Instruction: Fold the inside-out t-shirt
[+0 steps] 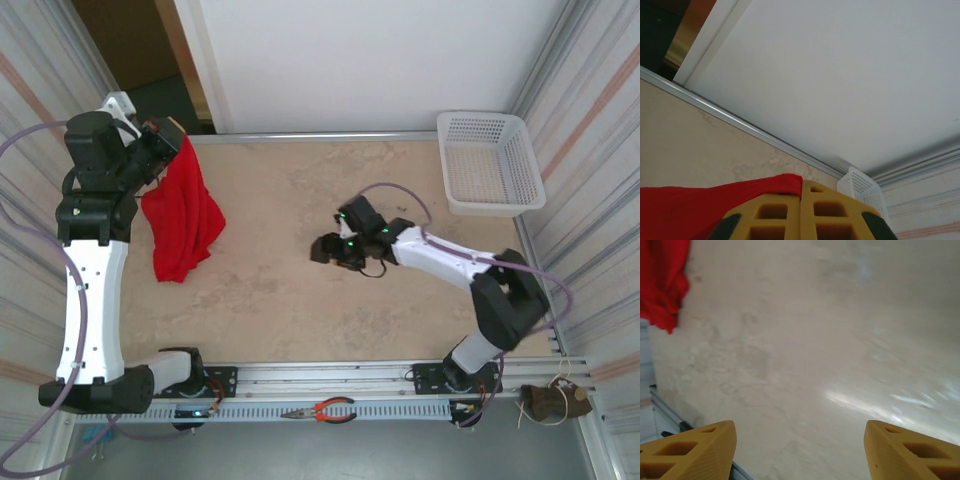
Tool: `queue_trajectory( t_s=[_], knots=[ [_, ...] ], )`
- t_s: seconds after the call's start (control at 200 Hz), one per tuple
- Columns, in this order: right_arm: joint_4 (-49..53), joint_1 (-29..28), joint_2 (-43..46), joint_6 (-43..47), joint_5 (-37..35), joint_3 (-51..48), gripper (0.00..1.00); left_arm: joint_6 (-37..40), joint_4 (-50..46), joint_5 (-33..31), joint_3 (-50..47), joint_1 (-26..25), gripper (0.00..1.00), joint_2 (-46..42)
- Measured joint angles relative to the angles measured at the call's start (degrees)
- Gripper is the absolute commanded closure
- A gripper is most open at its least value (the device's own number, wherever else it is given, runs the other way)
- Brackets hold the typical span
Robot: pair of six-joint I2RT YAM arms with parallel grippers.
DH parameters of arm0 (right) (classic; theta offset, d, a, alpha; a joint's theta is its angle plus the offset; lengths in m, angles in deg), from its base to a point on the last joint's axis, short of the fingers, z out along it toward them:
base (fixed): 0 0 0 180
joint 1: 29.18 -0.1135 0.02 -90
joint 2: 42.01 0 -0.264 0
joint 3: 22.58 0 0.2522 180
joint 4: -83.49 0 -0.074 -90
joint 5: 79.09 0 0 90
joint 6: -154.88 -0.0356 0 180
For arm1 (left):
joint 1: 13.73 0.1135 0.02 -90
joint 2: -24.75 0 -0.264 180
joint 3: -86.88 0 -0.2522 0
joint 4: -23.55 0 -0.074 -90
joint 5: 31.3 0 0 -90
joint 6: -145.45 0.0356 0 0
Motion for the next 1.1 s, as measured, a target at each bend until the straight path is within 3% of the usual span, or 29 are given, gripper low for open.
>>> queue_trajectory(
  t_s=[0.441,0.741,0.972,1.102],
  knots=[
    [-9.4,-5.3,-31.1,-2.0,6.6,28.4,0.36,-0.8,0.5,0.1,1.4,-0.9,1.0,0.0],
    [-5.7,-10.6,-48.4,-5.2,8.0,50.3,0.5,-0.8,0.3,0.1,1.9,-1.2,1.0,-0.3],
    [-0.2,-11.9,-57.4,-6.1,7.0,67.4,0.54,-1.7,0.4,0.2,0.6,-1.2,1.0,-1.8],
    [3.7,-12.2,-60.1,-6.1,4.2,71.7,0.57,-2.4,0.7,0.5,-0.7,-1.2,1.0,-2.9]
  ],
)
